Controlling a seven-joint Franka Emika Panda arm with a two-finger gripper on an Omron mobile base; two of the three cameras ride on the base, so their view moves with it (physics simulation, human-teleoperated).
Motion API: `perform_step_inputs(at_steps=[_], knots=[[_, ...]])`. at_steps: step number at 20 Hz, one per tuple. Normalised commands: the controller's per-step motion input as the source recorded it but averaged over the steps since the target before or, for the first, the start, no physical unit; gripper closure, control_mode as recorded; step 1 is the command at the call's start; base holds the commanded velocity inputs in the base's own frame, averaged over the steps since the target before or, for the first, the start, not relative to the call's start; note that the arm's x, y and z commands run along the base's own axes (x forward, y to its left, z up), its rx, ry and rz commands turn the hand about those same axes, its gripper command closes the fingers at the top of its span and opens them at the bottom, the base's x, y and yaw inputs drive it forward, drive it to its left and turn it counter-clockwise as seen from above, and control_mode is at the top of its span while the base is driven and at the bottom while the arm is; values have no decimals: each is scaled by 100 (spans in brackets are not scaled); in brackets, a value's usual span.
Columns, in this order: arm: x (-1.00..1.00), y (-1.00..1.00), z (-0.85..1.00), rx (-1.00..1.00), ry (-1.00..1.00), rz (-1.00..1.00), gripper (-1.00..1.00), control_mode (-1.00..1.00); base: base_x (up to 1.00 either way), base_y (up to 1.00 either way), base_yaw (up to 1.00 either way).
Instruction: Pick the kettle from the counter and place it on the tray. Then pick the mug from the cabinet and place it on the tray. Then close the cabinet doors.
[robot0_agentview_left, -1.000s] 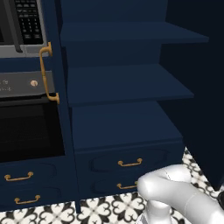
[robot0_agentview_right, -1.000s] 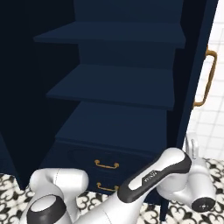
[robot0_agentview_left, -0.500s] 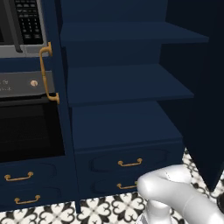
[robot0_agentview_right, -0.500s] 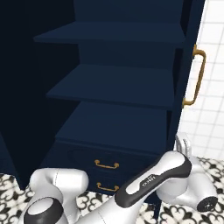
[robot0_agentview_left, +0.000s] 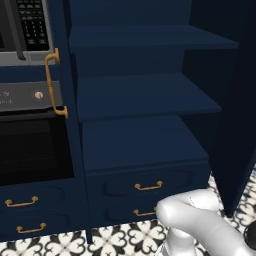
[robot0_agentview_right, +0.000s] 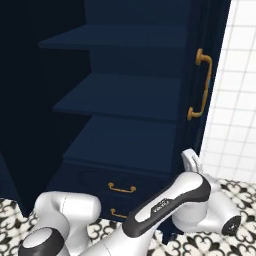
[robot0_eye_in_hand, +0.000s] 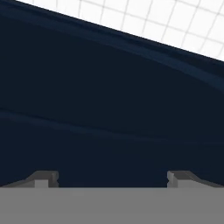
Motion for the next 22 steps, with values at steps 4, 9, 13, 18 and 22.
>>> perform_step_inputs(at_steps=[4, 9, 13, 18, 22], knots=[[12, 51, -1, -4, 0, 16, -100, -100, 0, 0, 0], [18, 63, -7, -4, 0, 16, -100, -100, 0, 0, 0], [22, 63, -9, -1, 0, 15, -100, -100, 0, 0, 0], [26, 56, -9, 0, -6, 13, -100, -100, 0, 0, 0], [37, 54, 0, 0, -12, 10, -100, -100, 0, 0, 0]])
